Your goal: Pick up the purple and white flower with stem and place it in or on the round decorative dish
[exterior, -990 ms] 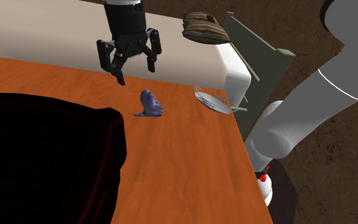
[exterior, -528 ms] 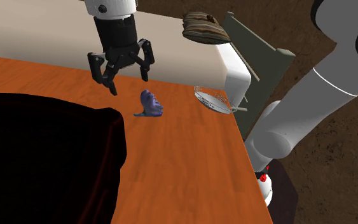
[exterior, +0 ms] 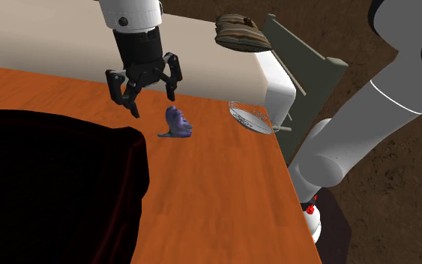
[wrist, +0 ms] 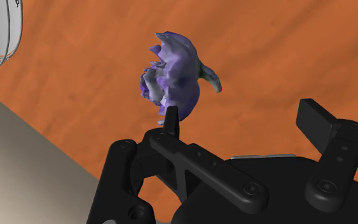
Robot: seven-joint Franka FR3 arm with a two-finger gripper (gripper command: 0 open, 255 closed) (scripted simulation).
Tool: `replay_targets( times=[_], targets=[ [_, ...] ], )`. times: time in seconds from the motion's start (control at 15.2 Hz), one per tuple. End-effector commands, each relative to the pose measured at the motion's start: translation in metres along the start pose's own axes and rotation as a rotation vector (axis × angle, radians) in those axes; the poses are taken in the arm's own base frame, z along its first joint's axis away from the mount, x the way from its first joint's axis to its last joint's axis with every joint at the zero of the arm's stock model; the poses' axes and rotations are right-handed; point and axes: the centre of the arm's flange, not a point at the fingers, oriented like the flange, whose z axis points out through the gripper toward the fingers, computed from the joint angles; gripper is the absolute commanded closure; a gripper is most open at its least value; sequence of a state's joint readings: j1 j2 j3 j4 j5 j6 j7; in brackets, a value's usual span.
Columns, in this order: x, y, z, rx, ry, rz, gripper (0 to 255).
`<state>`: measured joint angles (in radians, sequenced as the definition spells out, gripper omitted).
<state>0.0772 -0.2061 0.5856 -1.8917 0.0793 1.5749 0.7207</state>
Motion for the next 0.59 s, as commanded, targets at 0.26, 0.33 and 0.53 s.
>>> replay_targets(
  times=[0.26,0.33,0.53],
  targets=[
    [0.0,0.0,0.0001,0.0,0.0,0.0,255],
    [0.0,0.0,0.0001,0.0,0.0,0.0,255],
    [0.0,0.0,0.0001,0.0,0.0,0.0,255]
  ],
)
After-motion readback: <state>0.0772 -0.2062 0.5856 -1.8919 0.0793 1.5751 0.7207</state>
